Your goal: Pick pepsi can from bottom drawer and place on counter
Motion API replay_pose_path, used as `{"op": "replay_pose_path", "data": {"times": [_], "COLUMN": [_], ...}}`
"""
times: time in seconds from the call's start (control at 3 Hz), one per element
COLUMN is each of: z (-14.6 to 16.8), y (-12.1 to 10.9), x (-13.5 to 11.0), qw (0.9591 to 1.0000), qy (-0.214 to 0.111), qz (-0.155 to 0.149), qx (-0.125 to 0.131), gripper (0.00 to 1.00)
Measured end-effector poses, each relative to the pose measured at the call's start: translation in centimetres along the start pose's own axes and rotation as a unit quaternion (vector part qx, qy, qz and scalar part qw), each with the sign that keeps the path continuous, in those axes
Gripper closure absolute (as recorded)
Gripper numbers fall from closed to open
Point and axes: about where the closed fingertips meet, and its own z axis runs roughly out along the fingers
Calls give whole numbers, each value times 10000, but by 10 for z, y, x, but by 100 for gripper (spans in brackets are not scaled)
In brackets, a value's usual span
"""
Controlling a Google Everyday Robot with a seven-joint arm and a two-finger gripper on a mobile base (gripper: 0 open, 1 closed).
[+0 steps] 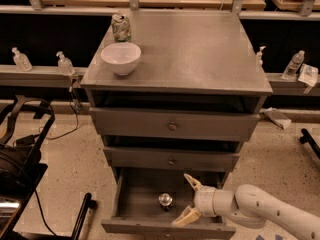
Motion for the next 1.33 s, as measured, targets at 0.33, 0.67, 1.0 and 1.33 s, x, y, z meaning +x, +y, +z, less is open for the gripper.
{"op": "replay_pose_path", "data": {"times": [0.33,0.67,1.0,1.33], "z": [14,66,115,134], "y": [-10,-34,-39,-38], "x": [10,57,107,128], "qw": [9999,9997,9999,10000], "qy": [-167,-226,-105,-32], "qz": [-36,-106,-31,15], "qx": [-8,38,-11,-56], "gripper": [0,0,0,0]}}
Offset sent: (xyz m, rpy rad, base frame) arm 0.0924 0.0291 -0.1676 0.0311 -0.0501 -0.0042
